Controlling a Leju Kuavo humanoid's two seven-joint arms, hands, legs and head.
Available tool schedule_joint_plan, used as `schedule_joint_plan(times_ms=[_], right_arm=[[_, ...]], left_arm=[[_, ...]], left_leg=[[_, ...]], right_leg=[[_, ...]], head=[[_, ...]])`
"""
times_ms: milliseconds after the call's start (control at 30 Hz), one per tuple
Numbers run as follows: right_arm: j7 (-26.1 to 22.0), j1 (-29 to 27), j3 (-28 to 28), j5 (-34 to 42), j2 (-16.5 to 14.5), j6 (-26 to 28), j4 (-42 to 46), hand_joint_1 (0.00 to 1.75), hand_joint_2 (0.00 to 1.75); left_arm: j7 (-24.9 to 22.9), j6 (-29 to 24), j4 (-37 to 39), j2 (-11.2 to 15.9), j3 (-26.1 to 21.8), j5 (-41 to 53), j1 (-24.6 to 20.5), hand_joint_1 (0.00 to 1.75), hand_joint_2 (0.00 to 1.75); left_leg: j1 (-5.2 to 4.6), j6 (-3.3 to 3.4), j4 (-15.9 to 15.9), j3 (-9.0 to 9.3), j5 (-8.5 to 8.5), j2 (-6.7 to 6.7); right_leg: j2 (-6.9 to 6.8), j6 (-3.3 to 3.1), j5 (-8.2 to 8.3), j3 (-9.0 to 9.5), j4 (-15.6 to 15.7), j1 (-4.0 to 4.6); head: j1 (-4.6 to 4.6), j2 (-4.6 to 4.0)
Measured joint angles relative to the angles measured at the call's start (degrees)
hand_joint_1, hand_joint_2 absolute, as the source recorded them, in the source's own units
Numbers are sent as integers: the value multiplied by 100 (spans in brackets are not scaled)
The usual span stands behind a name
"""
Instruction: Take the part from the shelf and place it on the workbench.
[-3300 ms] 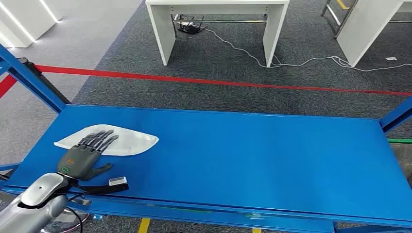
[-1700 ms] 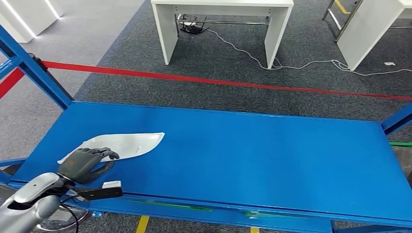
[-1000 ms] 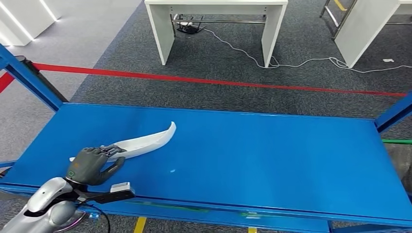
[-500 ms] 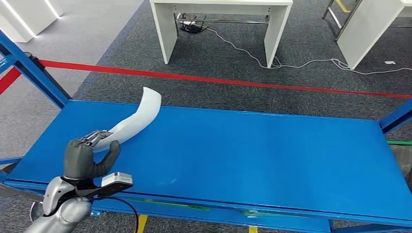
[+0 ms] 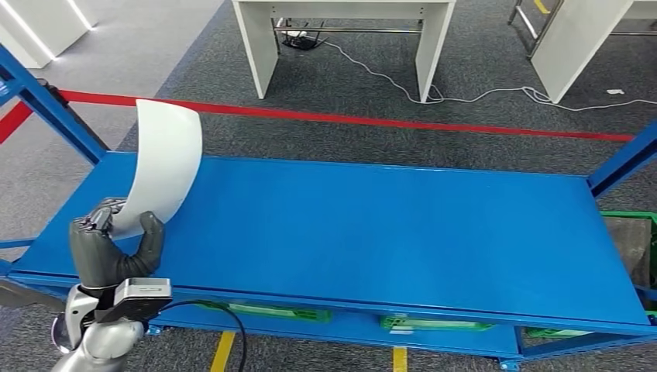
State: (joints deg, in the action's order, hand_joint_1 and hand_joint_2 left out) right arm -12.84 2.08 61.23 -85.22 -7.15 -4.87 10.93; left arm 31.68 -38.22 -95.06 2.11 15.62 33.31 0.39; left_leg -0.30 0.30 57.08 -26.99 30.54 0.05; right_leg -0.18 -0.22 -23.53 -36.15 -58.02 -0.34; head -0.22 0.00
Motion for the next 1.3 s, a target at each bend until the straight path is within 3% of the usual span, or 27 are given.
schedule_joint_plan(times_ms=[100,133,200,267,300,333,367,433,467,533,600,633,700,767,800,833,867,933,1000,1067,1133,1167,1200,1267,1300], right_arm=[[1,-3,2,1,-12,-1,0,0,0],[1,-6,3,2,-14,-1,0,0,0],[1,-9,5,2,-15,-1,0,0,0],[1,-9,6,4,-15,1,0,0,0],[1,-9,7,6,-15,1,0,0,0],[1,-9,7,9,-15,2,0,0,0],[1,-9,8,12,-15,3,0,0,0],[1,0,8,16,-15,9,0,0,0],[1,11,8,17,-15,13,0,0,0],[1,30,8,20,-15,19,0,0,0],[3,26,9,23,-15,21,-1,0,0],[4,22,10,27,-16,23,-1,0,0],[4,21,12,33,-17,26,-2,0,0],[5,24,13,35,-18,26,-3,0,0],[5,21,13,35,-19,26,-4,0,0],[5,19,13,35,-19,26,-4,0,0],[5,18,13,35,-19,26,-4,0,0],[5,18,13,35,-21,26,-4,0,0],[7,21,13,35,-26,29,-5,0,0],[11,21,13,35,-30,33,-6,0,0],[20,8,13,33,-30,37,-7,0,0],[26,1,13,32,-30,41,-7,0,0],[31,-4,13,28,-30,46,-7,0,0],[36,-5,13,18,-30,58,-7,0,0],[37,-4,13,14,-30,63,-7,0,0]], left_arm=[[70,-64,-99,-56,-30,-63,25,175,175],[89,-88,-135,-78,-42,-74,31,175,175],[112,-135,-209,-131,-52,-90,38,175,175],[129,-162,-261,-166,-57,-118,60,175,175],[140,-167,-278,-180,-62,-136,75,175,175],[156,-170,-294,-194,-70,-160,91,175,175],[179,-172,-311,-209,-79,-181,105,175,175],[223,-173,-353,-243,-102,-206,130,175,175],[244,-175,-380,-259,-116,-211,136,175,175],[277,-179,-425,-290,-140,-214,144,175,175],[328,-180,-458,-326,-181,-225,162,175,175],[358,-180,-474,-347,-215,-237,176,175,175],[403,-180,-504,-385,-298,-260,198,175,175],[427,-180,-517,-410,-365,-272,212,175,175],[446,-180,-518,-421,-391,-276,220,175,175],[476,-180,-519,-437,-422,-280,229,175,175],[518,-180,-525,-460,-460,-286,237,175,175],[621,-181,-568,-522,-570,-309,241,175,175],[720,-183,-651,-590,-709,-360,245,175,175],[791,-188,-739,-646,-873,-426,259,175,175],[820,-194,-816,-697,-1040,-479,274,175,175],[826,-196,-851,-725,-1111,-494,280,175,175],[829,-198,-881,-754,-1171,-505,286,175,175],[832,-199,-917,-798,-1269,-517,307,175,175],[832,-200,-925,-814,-1314,-522,322,175,175]], left_leg=[[-31,76,-73,-37,-116,13],[-23,116,-100,-69,-184,23],[0,186,-144,-185,-329,41],[-6,217,-135,-349,-448,45],[-9,213,-126,-434,-505,48],[-10,205,-112,-520,-561,50],[-9,191,-92,-606,-611,52],[-5,154,-34,-751,-692,52],[-9,128,7,-809,-725,51],[-18,66,60,-867,-786,53],[-14,-6,76,-890,-835,50],[-5,-45,108,-914,-780,42],[21,-118,431,-1013,-356,28],[46,-175,1109,-1143,228,25],[56,-193,1422,-1176,374,24],[66,-204,1608,-1148,390,24],[75,-207,1582,-1030,288,24],[86,-184,948,-535,6,21],[72,-135,205,-73,-54,13],[36,-72,-36,25,-23,7],[34,25,-74,-59,-121,20],[40,81,-92,-115,-185,31],[49,127,-112,-184,-257,40],[38,176,-109,-349,-391,48],[30,180,-101,-442,-464,49]], right_leg=[[-5,116,95,-23,27,-25],[0,145,29,-60,-9,-29],[12,186,-403,-220,-391,-35],[13,221,-941,-403,-1113,-38],[12,238,-1058,-432,-1404,-39],[11,251,-1044,-381,-1538,-41],[9,257,-921,-223,-1456,-43],[8,248,-700,333,-775,-47],[14,232,-696,626,-364,-42],[25,189,-811,892,94,-25],[19,110,-784,854,129,-18],[8,54,-740,814,130,-22],[-18,-42,-623,706,141,-38],[-29,-73,-508,603,132,-35],[-31,-71,-450,543,124,-34],[-33,-64,-391,475,112,-34],[-33,-53,-338,390,95,-34],[-30,-18,-255,248,50,-35],[-24,42,-185,162,15,-26],[-23,121,-94,121,20,-30],[-21,193,-77,78,23,-45],[-15,218,-195,27,-47,-48],[-6,234,-420,-51,-225,-49],[4,253,-996,-245,-892,-49],[5,260,-1172,-309,-1255,-49]], head=[[-1,0],[3,0],[20,0],[28,0],[26,0],[25,0],[27,0],[27,0],[24,0],[22,0],[25,0],[23,0],[3,0],[-16,0],[-16,0],[-16,0],[-16,0],[-17,0],[-14,0],[-10,0],[-10,0],[-4,0],[2,0],[11,0],[10,0]])
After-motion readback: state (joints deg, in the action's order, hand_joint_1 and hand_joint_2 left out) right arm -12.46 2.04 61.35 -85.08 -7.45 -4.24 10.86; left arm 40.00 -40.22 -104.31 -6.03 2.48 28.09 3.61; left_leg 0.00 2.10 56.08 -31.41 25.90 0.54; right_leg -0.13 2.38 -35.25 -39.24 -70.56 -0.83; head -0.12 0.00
